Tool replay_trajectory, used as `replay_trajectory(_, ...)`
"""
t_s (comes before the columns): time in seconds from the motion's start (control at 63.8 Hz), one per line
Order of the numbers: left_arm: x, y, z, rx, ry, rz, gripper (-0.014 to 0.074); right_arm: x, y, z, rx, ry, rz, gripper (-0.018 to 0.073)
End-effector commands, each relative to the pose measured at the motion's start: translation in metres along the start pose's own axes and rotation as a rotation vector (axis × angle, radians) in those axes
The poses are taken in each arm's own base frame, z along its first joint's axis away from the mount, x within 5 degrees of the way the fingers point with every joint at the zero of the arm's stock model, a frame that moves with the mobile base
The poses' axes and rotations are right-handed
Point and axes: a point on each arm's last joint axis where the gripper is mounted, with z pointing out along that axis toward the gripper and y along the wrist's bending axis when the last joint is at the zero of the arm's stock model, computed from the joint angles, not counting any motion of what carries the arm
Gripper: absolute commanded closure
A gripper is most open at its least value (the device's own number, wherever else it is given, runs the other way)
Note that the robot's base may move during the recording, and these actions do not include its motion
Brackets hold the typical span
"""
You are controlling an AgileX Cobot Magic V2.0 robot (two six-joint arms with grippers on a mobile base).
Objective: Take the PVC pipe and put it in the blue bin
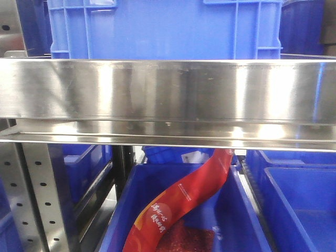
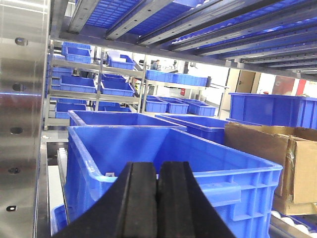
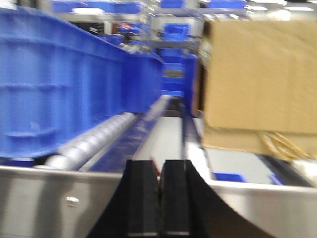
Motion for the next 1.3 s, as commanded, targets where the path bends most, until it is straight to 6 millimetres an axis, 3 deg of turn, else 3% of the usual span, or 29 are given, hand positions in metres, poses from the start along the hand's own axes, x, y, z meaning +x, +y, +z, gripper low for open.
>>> replay_trajectory(0.0,-0.001,0.000,-0.001,0.001,-0.019,-0.011,0.0707,-0.005,-0.002,-0.001,0.036,-0.065,-0.012,0.0721)
replay_trajectory(1.144,-0.001,0.000,-0.001,0.001,-0.019,-0.011,0.0707,-0.004,-0.003,-0.001,0.048,-0.060,-0.013,0.0721)
replay_trajectory(1.285,0.010,0.004,-0.009,-0.031,0.016,0.006,0.0707,-0.004,-0.003,-0.001,0.048,-0.060,-0.013,0.0721)
